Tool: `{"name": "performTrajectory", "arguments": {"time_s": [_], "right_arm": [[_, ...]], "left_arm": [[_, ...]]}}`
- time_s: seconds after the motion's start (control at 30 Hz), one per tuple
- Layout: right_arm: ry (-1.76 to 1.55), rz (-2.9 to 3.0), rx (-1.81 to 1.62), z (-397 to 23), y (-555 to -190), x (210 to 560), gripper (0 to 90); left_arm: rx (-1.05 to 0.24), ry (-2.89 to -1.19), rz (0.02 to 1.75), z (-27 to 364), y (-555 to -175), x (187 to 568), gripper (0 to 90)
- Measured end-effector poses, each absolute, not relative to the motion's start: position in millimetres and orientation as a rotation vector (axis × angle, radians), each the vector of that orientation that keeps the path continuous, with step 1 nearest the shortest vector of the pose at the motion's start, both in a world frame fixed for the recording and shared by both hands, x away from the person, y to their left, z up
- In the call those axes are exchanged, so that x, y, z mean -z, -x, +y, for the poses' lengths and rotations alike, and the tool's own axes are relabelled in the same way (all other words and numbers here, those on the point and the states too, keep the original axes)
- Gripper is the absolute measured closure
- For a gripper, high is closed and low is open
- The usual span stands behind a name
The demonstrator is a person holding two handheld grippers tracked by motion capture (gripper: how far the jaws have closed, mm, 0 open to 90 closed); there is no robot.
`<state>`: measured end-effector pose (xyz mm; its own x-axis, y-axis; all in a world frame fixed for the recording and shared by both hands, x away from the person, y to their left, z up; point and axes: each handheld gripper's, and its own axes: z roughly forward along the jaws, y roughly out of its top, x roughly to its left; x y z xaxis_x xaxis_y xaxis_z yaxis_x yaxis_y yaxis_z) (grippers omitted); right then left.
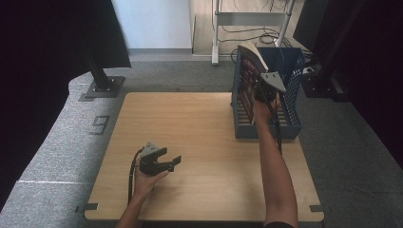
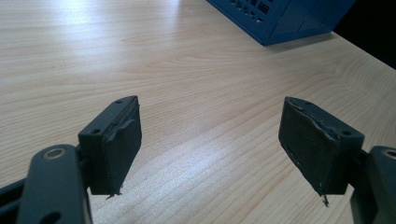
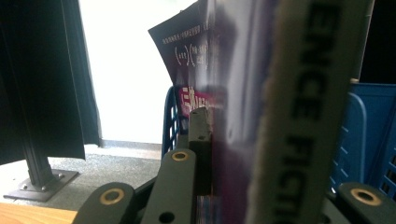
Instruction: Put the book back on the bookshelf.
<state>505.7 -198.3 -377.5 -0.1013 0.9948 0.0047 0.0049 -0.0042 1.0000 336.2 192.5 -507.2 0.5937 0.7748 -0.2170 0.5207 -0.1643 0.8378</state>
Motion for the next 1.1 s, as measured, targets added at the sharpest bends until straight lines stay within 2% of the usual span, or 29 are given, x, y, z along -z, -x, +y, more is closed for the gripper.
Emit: {"name": "performTrajectory", "arguments": {"time_s": [0.67, 1.1], "right_arm": [[-1.212, 1.317, -1.245, -191, -519, 413, 81.4], [-1.215, 1.355, -1.262, -192, -501, 430, 80.4]], "left_arm": [[-0.326, -1.826, 1.063, 196, -335, 508, 21.3], [-0.346, -1.83, 1.045, 192, -332, 504, 21.4]]}}
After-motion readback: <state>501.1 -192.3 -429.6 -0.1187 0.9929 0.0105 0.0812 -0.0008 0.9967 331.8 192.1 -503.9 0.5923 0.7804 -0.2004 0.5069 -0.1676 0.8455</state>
